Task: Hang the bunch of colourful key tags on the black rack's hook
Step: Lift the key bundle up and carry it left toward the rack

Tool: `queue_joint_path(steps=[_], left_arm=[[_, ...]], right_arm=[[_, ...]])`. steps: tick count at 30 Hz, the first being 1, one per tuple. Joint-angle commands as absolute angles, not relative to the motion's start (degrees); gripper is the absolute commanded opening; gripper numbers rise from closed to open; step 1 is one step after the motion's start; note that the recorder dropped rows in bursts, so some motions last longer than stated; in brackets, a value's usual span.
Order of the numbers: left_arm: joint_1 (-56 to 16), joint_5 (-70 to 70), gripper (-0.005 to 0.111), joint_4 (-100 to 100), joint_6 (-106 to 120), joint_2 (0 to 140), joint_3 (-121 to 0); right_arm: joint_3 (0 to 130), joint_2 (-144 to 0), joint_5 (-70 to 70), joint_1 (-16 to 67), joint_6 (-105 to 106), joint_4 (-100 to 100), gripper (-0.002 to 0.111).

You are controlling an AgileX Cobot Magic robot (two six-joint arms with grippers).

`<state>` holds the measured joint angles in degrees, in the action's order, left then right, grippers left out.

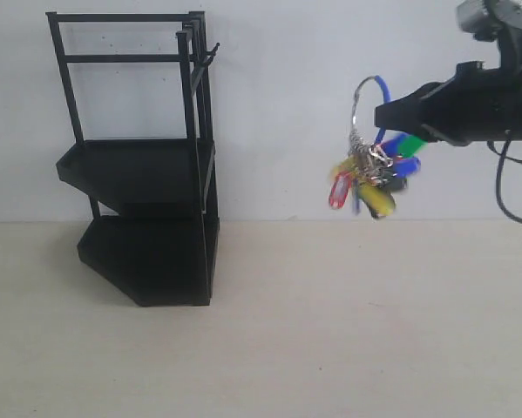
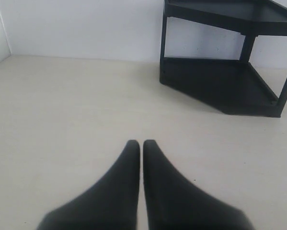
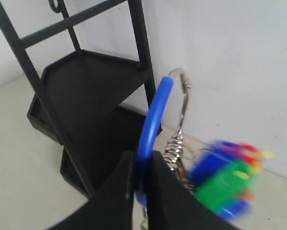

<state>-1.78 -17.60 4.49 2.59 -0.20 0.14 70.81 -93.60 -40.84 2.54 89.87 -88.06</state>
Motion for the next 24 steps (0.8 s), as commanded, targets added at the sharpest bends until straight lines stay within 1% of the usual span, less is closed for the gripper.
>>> queue_joint_path(steps=[1,3,5,8,10,12,14,16,19,22,24], left_arm=[[-1.6,-17.0,0.004,4.6,2.6,0.0,0.0],[-1.6,-17.0,0.004,4.6,2.6,0.0,0.0],[-1.6,-17.0,0.004,4.6,2.6,0.0,0.0],[-1.6,-17.0,0.004,4.6,2.6,0.0,0.0],[-1.6,-17.0,0.004,4.6,2.6,0.0,0.0],[-1.6,-17.0,0.004,4.6,2.6,0.0,0.0],[-1.6,-17.0,0.004,4.6,2.6,0.0,0.0],[-1.6,-17.0,0.004,4.6,2.6,0.0,0.0],[-1.6,-17.0,0.004,4.6,2.6,0.0,0.0],[-1.6,-17.0,0.004,4.6,2.6,0.0,0.0],[-1.6,-17.0,0.004,4.6,2.6,0.0,0.0]], right_arm=[[71.0,-91.3,-33.9,2.5,89.8,-94.3,0.000],[71.0,-92.2,-37.9,3.8,91.0,-95.9,0.000],[71.0,-93.3,-38.9,6.2,92.9,-91.6,0.000],[71.0,-92.4,-32.9,7.1,92.2,-86.8,0.000],[71.0,-91.8,-29.6,6.3,91.4,-91.2,0.000],[71.0,-92.4,-32.4,6.4,92.8,-96.5,0.000],[71.0,-94.2,-37.6,8.5,98.2,-95.0,0.000],[71.3,-94.5,-36.0,9.8,99.3,-90.9,0.000],[71.3,-94.6,-32.7,9.8,97.8,-99.9,0.000],[72.0,-97.2,-41.5,11.1,100.9,-99.9,0.000],[72.6,-97.9,-39.7,12.9,101.0,-99.5,0.000]])
